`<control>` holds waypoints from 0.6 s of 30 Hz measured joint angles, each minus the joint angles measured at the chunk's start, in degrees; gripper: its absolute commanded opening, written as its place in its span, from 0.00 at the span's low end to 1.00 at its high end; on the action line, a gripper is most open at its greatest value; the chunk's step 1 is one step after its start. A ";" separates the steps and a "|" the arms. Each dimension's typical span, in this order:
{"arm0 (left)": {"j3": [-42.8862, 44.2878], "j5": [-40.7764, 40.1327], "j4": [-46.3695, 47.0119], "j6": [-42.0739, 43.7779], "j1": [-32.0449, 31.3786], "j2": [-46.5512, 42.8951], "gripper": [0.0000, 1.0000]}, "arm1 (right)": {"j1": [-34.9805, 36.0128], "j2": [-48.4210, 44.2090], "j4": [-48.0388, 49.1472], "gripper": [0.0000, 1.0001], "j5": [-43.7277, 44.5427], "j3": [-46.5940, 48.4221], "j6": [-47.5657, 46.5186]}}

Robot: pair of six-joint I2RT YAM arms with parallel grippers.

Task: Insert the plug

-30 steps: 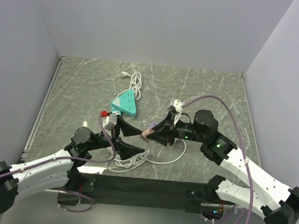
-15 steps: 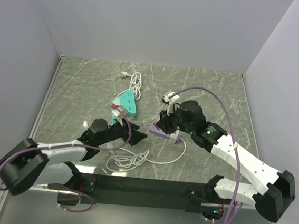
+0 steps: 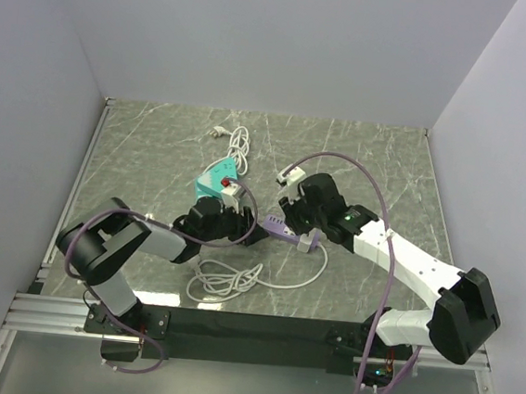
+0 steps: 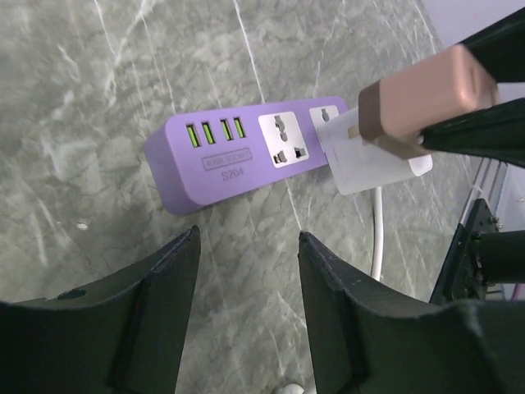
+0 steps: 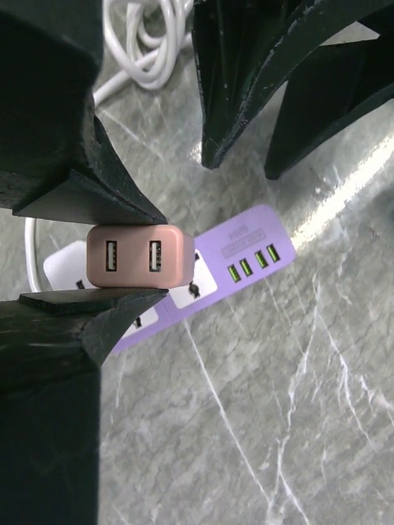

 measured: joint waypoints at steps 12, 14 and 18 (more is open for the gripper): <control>3.89 2.16 3.78 -4.28 0.00 8.04 0.57 | -2.14 3.91 0.59 0.00 -4.39 0.00 -4.35; 4.37 2.16 4.09 -4.57 0.00 8.63 0.57 | -2.16 4.83 0.59 0.00 -5.25 0.00 -4.79; 5.64 2.19 4.92 -5.46 0.00 10.64 0.57 | -2.21 6.01 0.57 0.00 -6.58 0.00 -5.84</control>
